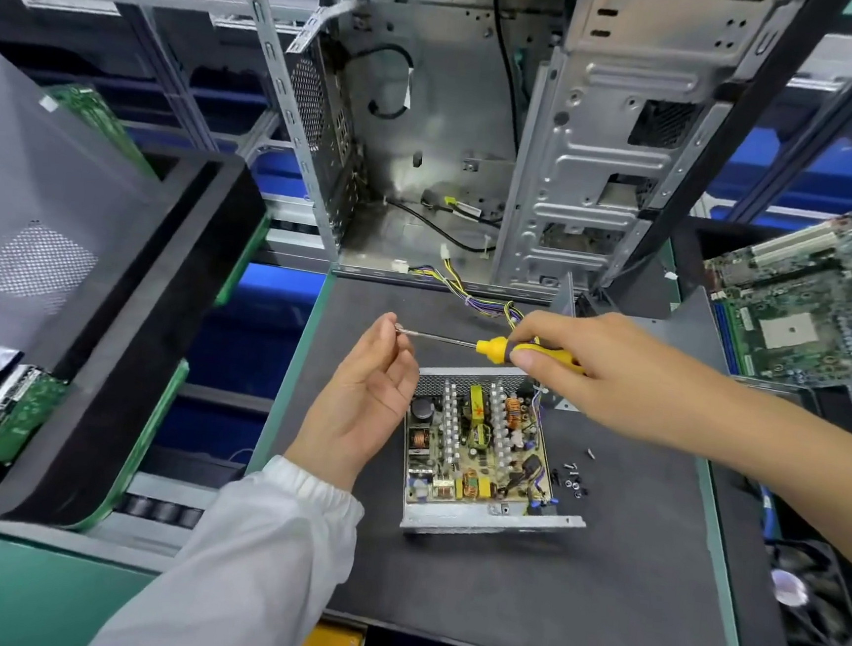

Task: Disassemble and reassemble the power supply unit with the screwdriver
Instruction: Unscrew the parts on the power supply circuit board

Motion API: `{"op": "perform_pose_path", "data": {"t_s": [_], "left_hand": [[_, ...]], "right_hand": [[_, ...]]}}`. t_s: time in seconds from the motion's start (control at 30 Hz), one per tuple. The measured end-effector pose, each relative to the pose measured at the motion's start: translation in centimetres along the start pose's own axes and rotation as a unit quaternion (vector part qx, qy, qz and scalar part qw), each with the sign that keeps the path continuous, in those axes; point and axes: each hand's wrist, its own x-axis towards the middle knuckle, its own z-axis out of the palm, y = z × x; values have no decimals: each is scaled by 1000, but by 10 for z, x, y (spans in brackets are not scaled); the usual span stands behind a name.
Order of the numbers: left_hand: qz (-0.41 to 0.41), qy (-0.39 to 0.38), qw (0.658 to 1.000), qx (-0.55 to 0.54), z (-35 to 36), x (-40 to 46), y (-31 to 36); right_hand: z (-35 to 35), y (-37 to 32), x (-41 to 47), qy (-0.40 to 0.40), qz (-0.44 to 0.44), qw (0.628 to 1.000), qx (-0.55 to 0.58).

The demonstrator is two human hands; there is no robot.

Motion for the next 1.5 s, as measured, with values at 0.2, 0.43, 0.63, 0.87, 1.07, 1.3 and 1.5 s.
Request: {"op": "perform_pose_path", "data": {"t_s": [0.2, 0.43, 0.63, 0.87, 1.07, 1.3, 1.5], "left_hand": [[13, 0, 1000, 14, 3, 0, -2], [87, 1, 996, 27, 0, -2, -1], [96, -4, 995, 27, -14, -4, -2], [2, -45, 989, 143, -66, -22, 11], [7, -28, 884, 467, -117, -37, 19], [78, -98, 785, 607, -114, -36, 4], [114, -129, 756, 632, -117, -35, -8]], "right_hand": [[2, -2, -1, 4, 18, 1000, 7], [7, -16, 7, -35, 58, 992, 108], [12, -25, 16, -42, 70, 991, 105], [2, -36, 19, -83, 39, 996, 13], [2, -52, 20, -198, -8, 970, -138], [31, -81, 21, -235, -70, 920, -305], [44, -90, 23, -226, -89, 893, -380]]}}
